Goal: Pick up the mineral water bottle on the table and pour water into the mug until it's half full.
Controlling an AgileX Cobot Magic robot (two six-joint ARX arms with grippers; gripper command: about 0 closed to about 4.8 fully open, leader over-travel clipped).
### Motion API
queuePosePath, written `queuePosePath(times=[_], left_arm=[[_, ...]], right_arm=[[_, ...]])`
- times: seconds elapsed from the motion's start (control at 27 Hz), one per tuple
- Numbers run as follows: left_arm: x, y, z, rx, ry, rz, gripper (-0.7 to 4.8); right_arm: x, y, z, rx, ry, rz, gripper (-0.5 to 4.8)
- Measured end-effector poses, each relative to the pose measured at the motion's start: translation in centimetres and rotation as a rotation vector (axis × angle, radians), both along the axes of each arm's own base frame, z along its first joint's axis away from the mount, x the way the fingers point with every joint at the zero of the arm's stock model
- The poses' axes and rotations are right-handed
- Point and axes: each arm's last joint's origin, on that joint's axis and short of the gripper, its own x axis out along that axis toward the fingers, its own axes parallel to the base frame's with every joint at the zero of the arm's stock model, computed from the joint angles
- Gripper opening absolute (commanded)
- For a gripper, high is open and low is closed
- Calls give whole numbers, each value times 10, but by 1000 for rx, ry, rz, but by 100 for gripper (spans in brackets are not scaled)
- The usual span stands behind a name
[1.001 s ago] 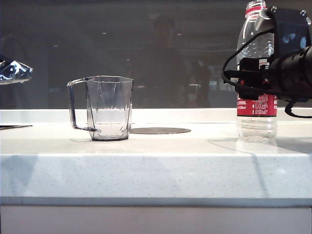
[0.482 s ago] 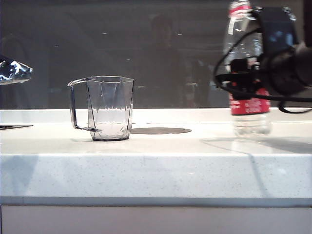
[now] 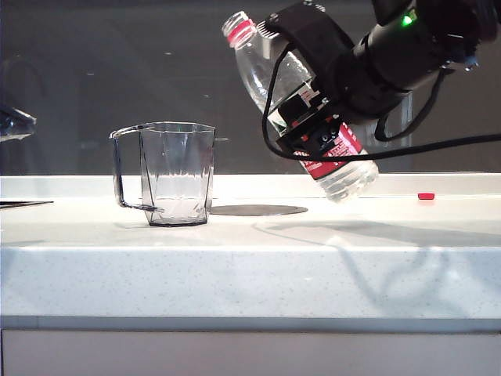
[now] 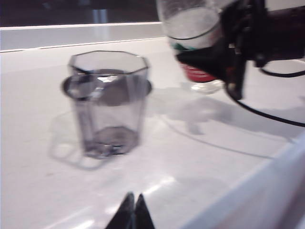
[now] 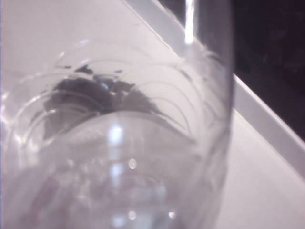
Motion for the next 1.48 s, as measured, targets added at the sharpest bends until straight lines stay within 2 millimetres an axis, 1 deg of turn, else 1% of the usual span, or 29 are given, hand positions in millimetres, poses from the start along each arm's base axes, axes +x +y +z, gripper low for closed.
queuePosePath(times=[0.19,0.33,0.56,0.82,0.93,1.11,1.48], left_arm=[[4,5,0,0,0,66,-4],[4,5,0,0,0,67,-4],[4,5,0,0,0,67,-4],[4,5,0,0,0,67,-4],[4,5,0,0,0,67,-4],[4,5,0,0,0,67,-4],[4,5,0,0,0,67,-4]], right_arm=[[3,2,6,-142,-40,28,228],[4,2,6,-289,-67,56,228],[4,0,6,-497,-124,22,227],[5,1,7,-561,-150,37,227],[5,1,8,-622,-170,52,227],[5,1,10,-627,-190,49,228],[9,4,20,-710,-264,49,227]])
